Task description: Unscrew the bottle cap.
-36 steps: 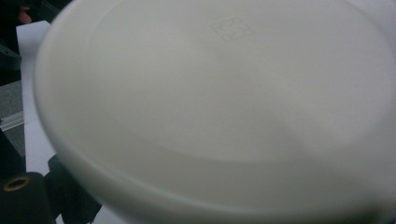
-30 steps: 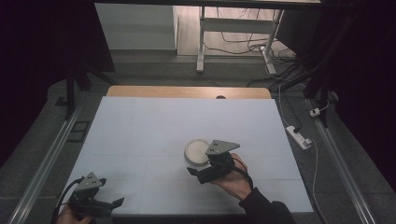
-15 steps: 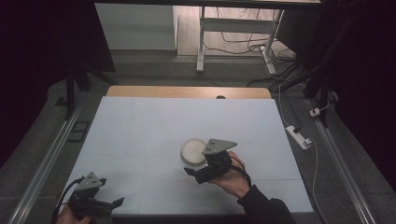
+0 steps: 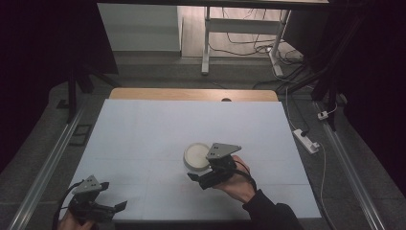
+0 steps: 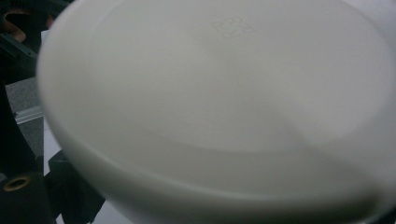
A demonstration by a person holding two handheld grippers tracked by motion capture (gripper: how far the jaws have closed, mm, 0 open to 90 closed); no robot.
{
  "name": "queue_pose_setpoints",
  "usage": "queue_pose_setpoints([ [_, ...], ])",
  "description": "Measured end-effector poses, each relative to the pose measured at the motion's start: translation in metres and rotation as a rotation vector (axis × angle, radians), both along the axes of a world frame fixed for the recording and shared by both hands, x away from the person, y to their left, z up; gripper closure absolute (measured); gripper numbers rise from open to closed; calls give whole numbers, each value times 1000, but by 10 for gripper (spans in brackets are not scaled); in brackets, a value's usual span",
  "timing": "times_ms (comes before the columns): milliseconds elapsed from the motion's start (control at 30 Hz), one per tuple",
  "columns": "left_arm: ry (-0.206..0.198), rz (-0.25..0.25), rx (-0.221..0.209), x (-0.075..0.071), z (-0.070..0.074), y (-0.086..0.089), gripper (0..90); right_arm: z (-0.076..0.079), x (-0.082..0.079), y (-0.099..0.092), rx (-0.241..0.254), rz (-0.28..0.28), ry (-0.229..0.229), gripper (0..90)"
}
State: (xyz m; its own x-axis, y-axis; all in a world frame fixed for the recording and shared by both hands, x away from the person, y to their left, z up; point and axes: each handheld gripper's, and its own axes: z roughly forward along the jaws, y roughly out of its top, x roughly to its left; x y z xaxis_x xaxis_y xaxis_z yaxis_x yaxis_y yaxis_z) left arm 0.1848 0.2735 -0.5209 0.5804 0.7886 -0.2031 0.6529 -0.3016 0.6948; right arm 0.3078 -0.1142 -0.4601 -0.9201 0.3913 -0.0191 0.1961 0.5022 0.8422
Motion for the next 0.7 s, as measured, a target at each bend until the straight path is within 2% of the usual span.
queue_pose_setpoints([
  [233, -32, -24, -3, 2, 7, -5, 0, 1, 0, 0, 0, -1, 1, 63],
  [300, -40, -43, -7, 3, 10, -7, 0, 1, 0, 0, 1, 1, 2, 63],
  [367, -64, -79, -13, 5, 11, -10, 0, 1, 0, 0, 0, 3, 1, 63],
  [533, -67, -130, -27, 12, 16, -18, 0, 2, -1, 0, -1, 6, 1, 63],
  [700, -95, -153, -24, 18, 23, -26, 0, 3, -1, 1, -2, 9, 1, 64],
])
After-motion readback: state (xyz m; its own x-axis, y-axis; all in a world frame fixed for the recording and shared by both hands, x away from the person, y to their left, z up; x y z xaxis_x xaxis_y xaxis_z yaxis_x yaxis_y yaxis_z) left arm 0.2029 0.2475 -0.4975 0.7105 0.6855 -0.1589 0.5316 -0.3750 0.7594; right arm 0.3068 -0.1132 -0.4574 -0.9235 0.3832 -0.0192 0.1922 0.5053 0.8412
